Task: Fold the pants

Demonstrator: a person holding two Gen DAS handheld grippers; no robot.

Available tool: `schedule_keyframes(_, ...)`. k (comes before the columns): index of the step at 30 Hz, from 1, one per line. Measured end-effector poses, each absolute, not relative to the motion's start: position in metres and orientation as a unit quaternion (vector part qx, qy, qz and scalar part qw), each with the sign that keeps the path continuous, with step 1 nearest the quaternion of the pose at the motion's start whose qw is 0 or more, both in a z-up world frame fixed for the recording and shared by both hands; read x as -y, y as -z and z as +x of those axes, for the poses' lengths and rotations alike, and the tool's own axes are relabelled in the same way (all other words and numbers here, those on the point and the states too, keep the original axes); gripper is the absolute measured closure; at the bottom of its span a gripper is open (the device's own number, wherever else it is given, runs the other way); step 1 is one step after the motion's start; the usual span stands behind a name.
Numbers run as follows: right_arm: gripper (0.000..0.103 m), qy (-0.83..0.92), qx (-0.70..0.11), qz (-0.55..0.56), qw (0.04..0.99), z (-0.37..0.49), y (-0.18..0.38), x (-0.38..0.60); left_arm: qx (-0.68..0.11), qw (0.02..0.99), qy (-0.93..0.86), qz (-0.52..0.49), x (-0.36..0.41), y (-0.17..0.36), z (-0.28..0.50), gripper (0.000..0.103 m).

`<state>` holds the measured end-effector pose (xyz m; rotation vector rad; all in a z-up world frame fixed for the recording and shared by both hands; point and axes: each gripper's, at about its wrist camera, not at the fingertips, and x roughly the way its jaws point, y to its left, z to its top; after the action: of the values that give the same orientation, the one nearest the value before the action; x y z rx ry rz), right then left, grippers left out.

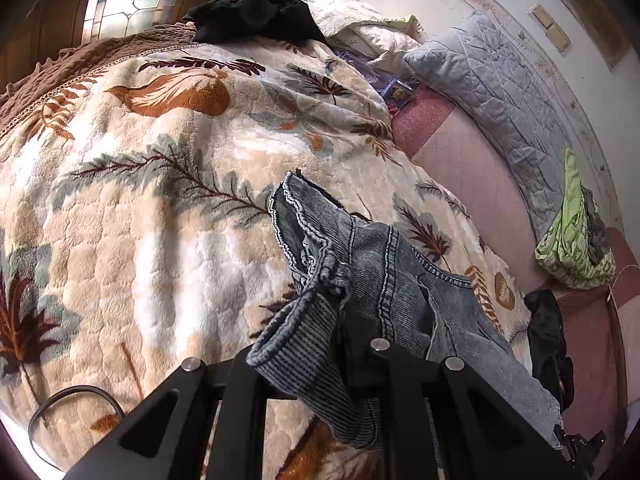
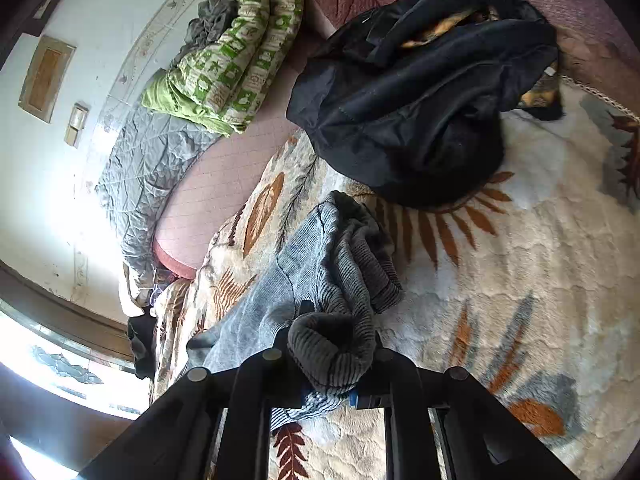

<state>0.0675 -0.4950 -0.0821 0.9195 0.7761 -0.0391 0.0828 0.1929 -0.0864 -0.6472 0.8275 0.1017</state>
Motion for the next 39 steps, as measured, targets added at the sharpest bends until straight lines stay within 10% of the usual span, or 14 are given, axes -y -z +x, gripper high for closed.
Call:
schedule_keyframes(21, 0.089, 0.062, -0.45, 0.402, 0.795, 0.003, 0.13, 0.511, -0.405, 0.866, -0.109, -0.272, -0.187, 0.087, 0.007, 0.088)
schedule_keyframes(25, 0.073, 0.056, -0.465, 0.419, 0.778, 0.003, 0.138, 0.518, -0.433, 0.844, -0.114, -0.296, -0.2, 0.105, 0.01, 0.087)
schedule_keyframes(27, 0.058, 0.067, -0.464, 0.397, 0.789, -0.002, 0.122, 0.523, -0.411, 0.857, -0.115, -0.289, -0.199, 0.089, 0.006, 0.083)
schedule_keyframes(31, 0.049, 0.131, -0.422, 0.364, 0.82, -0.017, 0.081, 0.553, -0.363, 0.886, -0.094, -0.273, -0.19, 0.051, 0.007, 0.037)
schedule_keyframes(39, 0.038, 0.039, -0.509, 0.286, 0.811, 0.086, 0.098, 0.531, -0.416, 0.884, -0.013, -0.215, -0.141, 0.079, 0.062, 0.034)
